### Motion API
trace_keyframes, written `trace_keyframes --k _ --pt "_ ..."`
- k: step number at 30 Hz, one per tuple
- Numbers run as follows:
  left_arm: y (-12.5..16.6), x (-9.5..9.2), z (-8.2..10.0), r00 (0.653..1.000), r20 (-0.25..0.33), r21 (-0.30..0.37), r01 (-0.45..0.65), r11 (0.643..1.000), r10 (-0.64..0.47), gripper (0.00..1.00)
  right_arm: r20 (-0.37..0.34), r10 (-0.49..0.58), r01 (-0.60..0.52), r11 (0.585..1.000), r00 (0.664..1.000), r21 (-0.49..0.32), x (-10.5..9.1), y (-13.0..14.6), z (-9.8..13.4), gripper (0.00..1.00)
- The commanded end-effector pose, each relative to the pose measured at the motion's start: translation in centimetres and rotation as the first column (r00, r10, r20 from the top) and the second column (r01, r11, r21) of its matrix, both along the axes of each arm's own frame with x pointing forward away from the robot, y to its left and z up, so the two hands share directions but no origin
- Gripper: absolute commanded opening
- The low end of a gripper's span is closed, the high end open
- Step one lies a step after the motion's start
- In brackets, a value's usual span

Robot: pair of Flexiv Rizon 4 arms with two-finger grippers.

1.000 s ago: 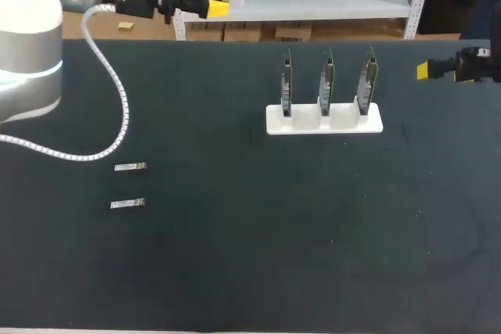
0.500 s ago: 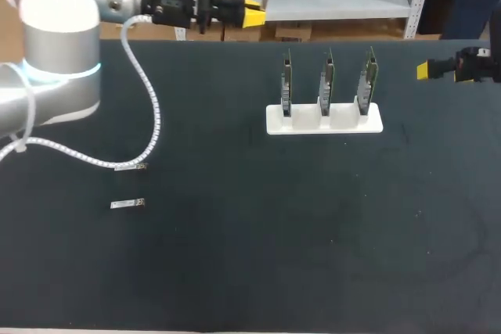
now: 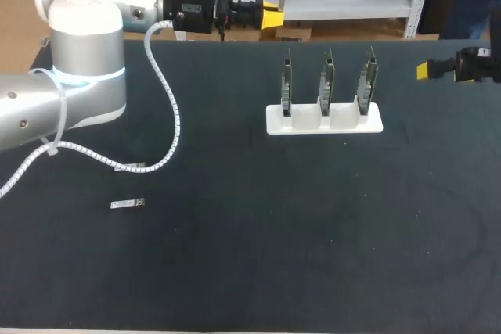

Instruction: Pick up the optical module with the left hand, and insert it into the network port with the right hand.

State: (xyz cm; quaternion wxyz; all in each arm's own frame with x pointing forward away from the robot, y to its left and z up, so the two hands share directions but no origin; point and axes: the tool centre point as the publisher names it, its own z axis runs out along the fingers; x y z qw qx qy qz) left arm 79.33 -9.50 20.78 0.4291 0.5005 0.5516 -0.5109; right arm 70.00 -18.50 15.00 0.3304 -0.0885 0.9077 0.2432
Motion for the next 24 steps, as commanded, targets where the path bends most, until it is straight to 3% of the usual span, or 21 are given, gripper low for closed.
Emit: trace_keyframes --k 1,24 --pt "-0.3 0.3 -0.6 1.0 -0.002 -0.01 0.013 1.0 -0.013 0.0 0.0 0.0 0.0 1.0 1.0 0.0 0.0 0.0 0.0 1.0" --pt "-1.3 -0.7 -3.1 0.999 -0.035 -0.031 -0.016 0.999 0.015 0.0 0.0 0.0 0.0 1.0 1.0 0.0 0.0 0.0 0.0 1.0"
